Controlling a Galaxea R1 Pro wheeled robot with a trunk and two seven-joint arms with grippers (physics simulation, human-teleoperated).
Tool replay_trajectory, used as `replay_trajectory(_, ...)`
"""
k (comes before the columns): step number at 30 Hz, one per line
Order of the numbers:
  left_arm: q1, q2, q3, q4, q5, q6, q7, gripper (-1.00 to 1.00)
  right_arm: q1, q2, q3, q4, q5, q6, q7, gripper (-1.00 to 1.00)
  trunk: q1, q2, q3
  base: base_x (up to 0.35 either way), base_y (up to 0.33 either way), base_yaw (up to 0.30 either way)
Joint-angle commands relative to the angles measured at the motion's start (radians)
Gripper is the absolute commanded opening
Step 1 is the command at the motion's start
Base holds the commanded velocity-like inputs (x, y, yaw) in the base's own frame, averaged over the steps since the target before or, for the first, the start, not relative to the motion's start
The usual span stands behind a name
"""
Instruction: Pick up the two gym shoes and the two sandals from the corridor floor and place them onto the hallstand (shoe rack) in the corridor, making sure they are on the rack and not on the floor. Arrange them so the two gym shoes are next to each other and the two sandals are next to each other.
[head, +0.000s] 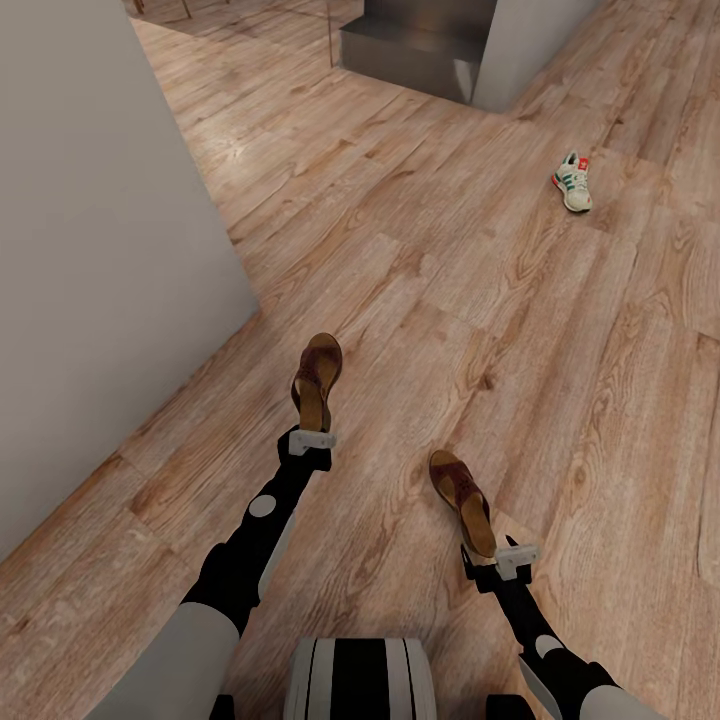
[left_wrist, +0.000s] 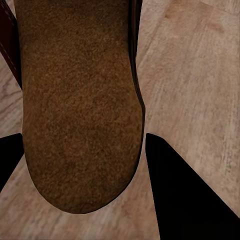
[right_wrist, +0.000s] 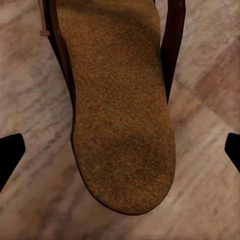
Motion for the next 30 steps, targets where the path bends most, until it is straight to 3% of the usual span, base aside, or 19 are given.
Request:
replay_trajectory(1, 0.0, 0.0, 0.0, 0.0, -0.003, 0.0, 0.0, -1.0, 0.0, 0.0, 0.0, 0.0, 0.0, 0.0, 0.0, 1.0, 0.0, 0.0, 0.0, 0.0, 0.0, 0.0)
replay_trajectory(30, 0.0, 0.0, 0.0, 0.0, -0.003, 0.0, 0.0, -1.0, 0.0, 0.0, 0.0, 0.0, 0.0, 0.0, 0.0, 1.0, 0.0, 0.0, 0.0, 0.024, 0.0, 0.0)
